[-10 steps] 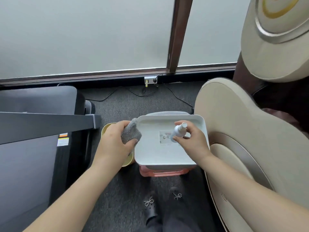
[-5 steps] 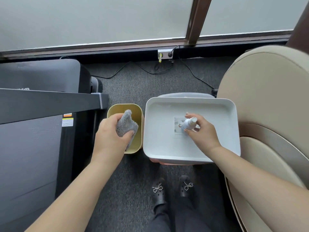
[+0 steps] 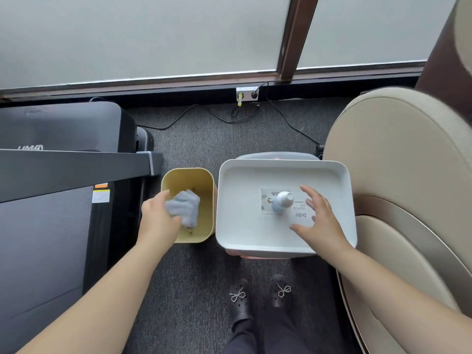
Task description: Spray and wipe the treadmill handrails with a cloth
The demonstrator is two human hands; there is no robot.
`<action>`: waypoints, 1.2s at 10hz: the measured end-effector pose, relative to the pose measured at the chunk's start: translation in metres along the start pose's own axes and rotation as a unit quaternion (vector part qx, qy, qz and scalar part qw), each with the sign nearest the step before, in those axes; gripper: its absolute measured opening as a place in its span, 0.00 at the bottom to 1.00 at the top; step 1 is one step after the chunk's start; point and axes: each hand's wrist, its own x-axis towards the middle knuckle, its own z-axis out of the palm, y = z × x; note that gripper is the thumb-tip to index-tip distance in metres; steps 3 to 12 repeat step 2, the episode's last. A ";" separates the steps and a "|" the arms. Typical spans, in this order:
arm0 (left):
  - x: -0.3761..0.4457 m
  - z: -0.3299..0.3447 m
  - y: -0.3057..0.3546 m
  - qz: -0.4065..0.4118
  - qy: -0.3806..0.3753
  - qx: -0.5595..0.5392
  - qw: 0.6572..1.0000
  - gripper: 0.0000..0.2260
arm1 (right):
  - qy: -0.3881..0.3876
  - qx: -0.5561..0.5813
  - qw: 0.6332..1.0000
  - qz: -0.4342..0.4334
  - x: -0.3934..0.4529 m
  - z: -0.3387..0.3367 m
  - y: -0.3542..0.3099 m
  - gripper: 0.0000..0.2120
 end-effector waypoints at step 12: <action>-0.022 -0.016 -0.019 0.004 -0.007 0.026 1.000 0.17 | 0.026 0.008 1.000 -0.006 -0.026 -0.009 -0.018 0.35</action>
